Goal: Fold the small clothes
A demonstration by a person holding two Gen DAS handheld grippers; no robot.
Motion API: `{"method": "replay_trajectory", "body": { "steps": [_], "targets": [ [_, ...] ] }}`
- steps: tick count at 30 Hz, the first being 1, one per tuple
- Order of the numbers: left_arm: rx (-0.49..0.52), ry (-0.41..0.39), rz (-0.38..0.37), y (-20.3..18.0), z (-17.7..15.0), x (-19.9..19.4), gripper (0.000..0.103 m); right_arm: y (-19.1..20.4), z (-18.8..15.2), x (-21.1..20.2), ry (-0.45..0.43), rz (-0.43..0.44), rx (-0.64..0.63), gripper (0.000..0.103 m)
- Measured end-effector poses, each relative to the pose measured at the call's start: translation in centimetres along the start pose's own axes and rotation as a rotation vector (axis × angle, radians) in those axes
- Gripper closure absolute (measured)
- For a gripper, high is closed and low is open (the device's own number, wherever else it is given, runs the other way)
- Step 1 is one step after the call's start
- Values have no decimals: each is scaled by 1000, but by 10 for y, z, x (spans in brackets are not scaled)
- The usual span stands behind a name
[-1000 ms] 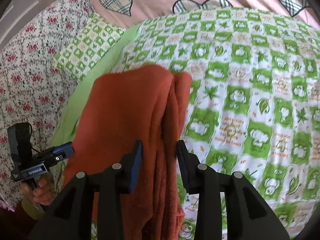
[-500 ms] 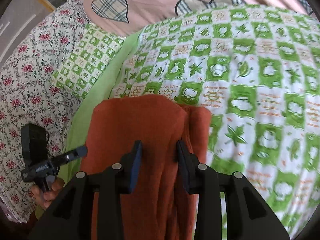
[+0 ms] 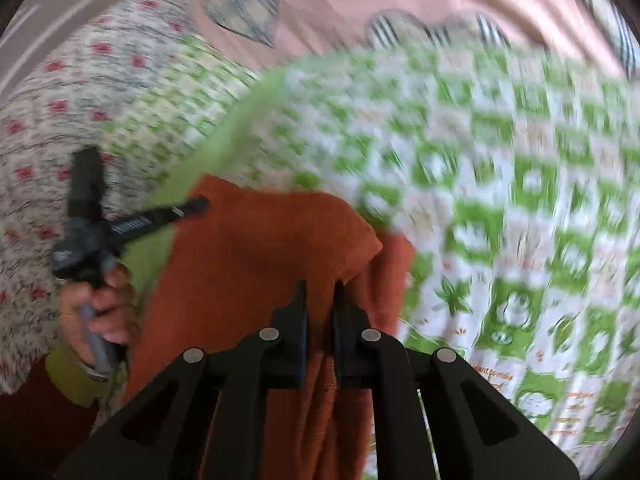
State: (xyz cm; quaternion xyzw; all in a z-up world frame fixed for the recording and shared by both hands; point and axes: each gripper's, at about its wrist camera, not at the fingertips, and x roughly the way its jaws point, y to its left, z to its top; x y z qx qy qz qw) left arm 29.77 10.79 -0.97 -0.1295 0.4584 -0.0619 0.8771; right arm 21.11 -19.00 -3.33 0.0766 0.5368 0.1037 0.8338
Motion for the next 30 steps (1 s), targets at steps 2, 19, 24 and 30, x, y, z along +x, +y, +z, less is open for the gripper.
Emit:
{"method": "replay_trajectory", "body": {
  "steps": [2, 19, 24, 30],
  "targets": [
    [20, -9, 15, 0, -7, -14, 91, -4, -4, -3, -10, 25, 40, 85],
    [222, 25, -40, -27, -231, -178, 56, 28, -126, -116, -17, 19, 41, 65],
    [234, 17, 5, -37, -253, -167, 56, 34, -149, -105, 18, 6, 38, 65],
    [280, 14, 52, -48, -260, -151, 56, 38, -149, -97, 8, 27, 44, 65]
  ]
}}
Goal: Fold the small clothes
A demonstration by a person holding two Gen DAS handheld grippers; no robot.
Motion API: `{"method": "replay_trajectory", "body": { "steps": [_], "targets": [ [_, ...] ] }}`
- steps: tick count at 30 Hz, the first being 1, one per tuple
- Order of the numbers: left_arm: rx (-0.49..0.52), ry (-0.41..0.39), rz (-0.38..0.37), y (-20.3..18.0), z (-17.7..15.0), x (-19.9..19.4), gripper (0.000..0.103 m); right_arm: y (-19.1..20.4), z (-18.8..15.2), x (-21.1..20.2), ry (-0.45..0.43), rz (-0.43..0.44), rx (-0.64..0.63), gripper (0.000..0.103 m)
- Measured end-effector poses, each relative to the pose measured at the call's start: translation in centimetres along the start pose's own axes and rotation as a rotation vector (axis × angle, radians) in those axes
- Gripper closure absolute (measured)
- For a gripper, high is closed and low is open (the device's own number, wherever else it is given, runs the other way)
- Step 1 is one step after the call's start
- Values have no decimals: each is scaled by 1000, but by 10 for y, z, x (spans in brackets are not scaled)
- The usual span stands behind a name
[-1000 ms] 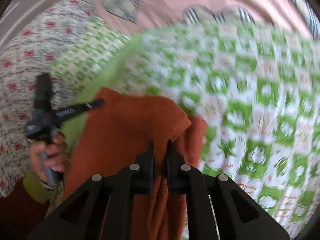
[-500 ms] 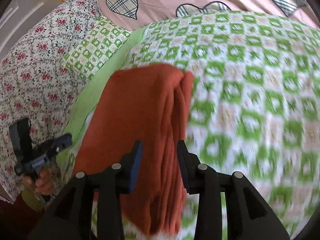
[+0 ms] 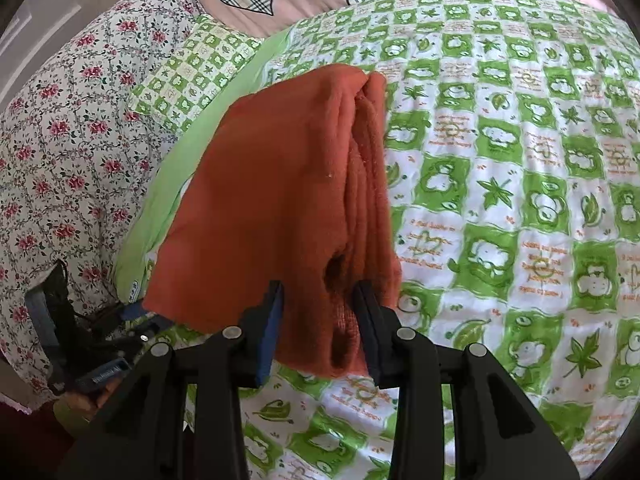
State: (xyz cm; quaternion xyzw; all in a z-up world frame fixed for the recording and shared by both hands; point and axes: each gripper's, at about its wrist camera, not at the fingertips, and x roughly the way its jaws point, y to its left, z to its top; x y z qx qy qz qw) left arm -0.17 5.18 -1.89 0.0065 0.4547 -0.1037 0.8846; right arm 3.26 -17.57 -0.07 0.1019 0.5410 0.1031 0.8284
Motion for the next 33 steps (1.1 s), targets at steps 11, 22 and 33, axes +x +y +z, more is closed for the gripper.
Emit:
{"method": "replay_trajectory", "body": {
  "steps": [11, 22, 33],
  "targets": [
    [29, -10, 198, -7, 3, 4, 95, 46, 14, -20, 0, -229, -341, 98],
    [54, 46, 114, -6, -4, 8, 95, 8, -1, 17, 118, -266, -294, 98],
    [3, -9, -54, 17, 25, -38, 91, 17, 38, -23, -22, -188, -224, 92]
  ]
}}
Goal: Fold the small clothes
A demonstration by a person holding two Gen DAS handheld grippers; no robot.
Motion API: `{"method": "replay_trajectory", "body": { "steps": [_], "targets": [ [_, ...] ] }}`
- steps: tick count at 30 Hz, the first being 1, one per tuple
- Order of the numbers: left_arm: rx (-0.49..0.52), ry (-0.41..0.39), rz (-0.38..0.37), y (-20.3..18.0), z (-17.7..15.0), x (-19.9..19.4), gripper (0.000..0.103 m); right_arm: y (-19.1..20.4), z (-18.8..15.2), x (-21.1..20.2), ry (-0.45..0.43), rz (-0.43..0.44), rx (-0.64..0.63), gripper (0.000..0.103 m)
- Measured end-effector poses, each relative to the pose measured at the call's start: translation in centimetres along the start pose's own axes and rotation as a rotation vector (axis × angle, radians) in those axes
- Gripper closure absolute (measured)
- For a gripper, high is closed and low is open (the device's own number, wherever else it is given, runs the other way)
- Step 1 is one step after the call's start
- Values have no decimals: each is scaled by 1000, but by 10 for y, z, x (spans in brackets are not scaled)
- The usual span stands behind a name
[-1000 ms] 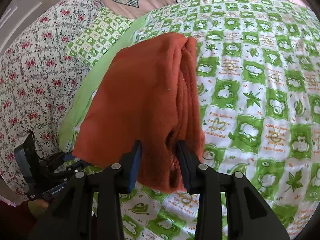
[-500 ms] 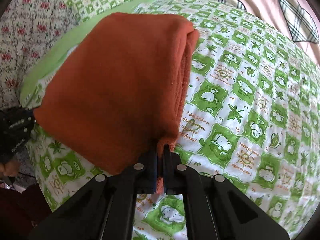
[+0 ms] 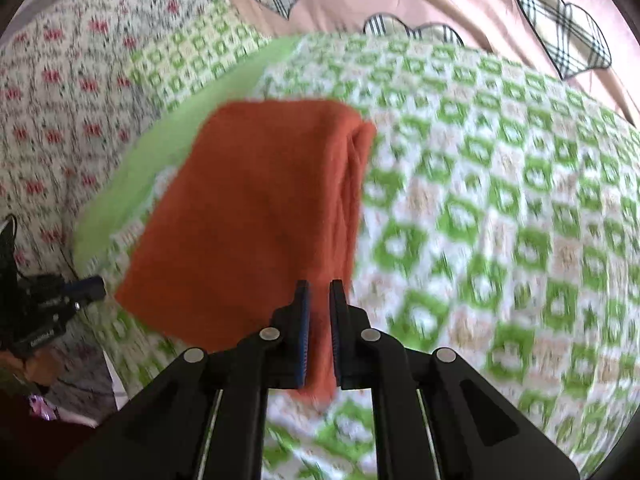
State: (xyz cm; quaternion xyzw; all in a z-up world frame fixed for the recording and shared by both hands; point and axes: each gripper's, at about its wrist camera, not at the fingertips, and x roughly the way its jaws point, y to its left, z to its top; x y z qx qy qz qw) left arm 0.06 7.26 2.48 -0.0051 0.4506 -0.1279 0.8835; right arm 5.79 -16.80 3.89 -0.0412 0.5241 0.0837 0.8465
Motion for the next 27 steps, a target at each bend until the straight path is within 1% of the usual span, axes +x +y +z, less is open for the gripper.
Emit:
{"method": "replay_trajectory", "body": {
  "steps": [3, 6, 9, 10, 12, 14, 17, 18, 21, 23, 25, 27],
  "targets": [
    [-25, -10, -19, 4, 17, 16, 91, 10, 28, 20, -25, 35, -9, 92],
    [-23, -24, -29, 3, 31, 32, 91, 14, 51, 47, -12, 49, -11, 92],
    [-32, -28, -33, 2, 34, 47, 91, 11, 67, 72, 19, 0, -29, 92],
    [-27, -19, -29, 3, 33, 54, 88, 8, 70, 81, 37, -19, -32, 92],
    [-8, -2, -1, 3, 28, 67, 88, 0, 72, 99, 80, -49, -45, 97],
    [26, -19, 24, 0, 24, 72, 88, -4, 69, 109, 77, -57, -65, 98],
    [53, -9, 61, -7, 25, 73, 88, -6, 71, 108, 72, -56, -54, 98],
    [43, -4, 55, -6, 26, 73, 88, -5, 71, 108, 69, -58, -53, 98],
    [2, 10, 16, 2, 29, 64, 89, -6, 68, 95, 59, -41, -30, 96],
    [-13, 13, -8, 3, 27, 53, 89, 0, 62, 75, 42, -32, -38, 93],
    [-14, 18, -34, 1, 22, 45, 89, 6, 52, 59, 31, -2, -46, 93],
    [-2, 38, -59, -4, 14, 38, 89, 13, 36, 46, 43, 21, -59, 93]
  ]
}}
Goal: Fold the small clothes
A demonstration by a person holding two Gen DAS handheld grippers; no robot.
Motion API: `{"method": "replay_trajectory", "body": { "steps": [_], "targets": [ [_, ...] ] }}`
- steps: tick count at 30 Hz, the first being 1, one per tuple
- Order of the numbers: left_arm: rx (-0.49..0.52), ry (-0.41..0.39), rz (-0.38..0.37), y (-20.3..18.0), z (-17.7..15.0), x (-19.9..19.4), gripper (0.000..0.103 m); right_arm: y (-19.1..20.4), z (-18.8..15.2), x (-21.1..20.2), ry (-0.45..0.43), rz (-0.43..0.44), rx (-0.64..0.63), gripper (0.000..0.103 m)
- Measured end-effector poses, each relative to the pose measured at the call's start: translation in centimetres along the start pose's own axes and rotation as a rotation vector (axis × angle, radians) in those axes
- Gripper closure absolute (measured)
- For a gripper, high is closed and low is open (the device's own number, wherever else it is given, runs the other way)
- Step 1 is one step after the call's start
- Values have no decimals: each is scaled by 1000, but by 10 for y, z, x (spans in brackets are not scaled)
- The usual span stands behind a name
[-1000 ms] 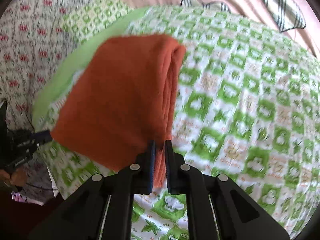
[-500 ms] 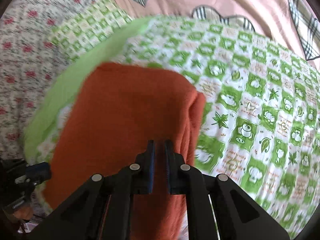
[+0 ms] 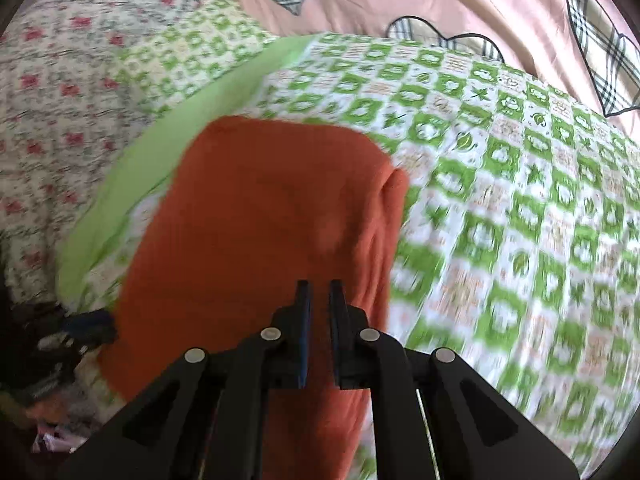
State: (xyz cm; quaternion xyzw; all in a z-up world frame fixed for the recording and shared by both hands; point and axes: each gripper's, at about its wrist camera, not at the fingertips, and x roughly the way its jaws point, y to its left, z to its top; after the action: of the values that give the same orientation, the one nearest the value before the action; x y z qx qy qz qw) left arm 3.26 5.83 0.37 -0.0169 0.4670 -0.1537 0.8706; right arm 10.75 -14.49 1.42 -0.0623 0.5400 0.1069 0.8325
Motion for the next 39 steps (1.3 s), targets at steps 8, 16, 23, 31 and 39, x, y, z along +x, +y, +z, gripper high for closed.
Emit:
{"method": "replay_trajectory", "body": {
  "steps": [8, 16, 23, 31, 39],
  "targets": [
    [-5, 102, 85, -6, -19, 15, 85, 3, -67, 2, 100, -10, 20, 93],
    [-6, 100, 85, -5, -21, 17, 85, 7, -73, 1, 82, -46, -4, 93],
    [-5, 97, 81, -3, -21, 17, 85, 5, -80, -5, 79, -49, 10, 93],
    [-17, 90, 68, -1, -23, 17, 85, 6, -84, -7, 72, -69, 15, 94],
    [-53, 92, 53, 4, -26, 10, 83, 6, -90, -16, 70, -96, 54, 93]
  ]
}}
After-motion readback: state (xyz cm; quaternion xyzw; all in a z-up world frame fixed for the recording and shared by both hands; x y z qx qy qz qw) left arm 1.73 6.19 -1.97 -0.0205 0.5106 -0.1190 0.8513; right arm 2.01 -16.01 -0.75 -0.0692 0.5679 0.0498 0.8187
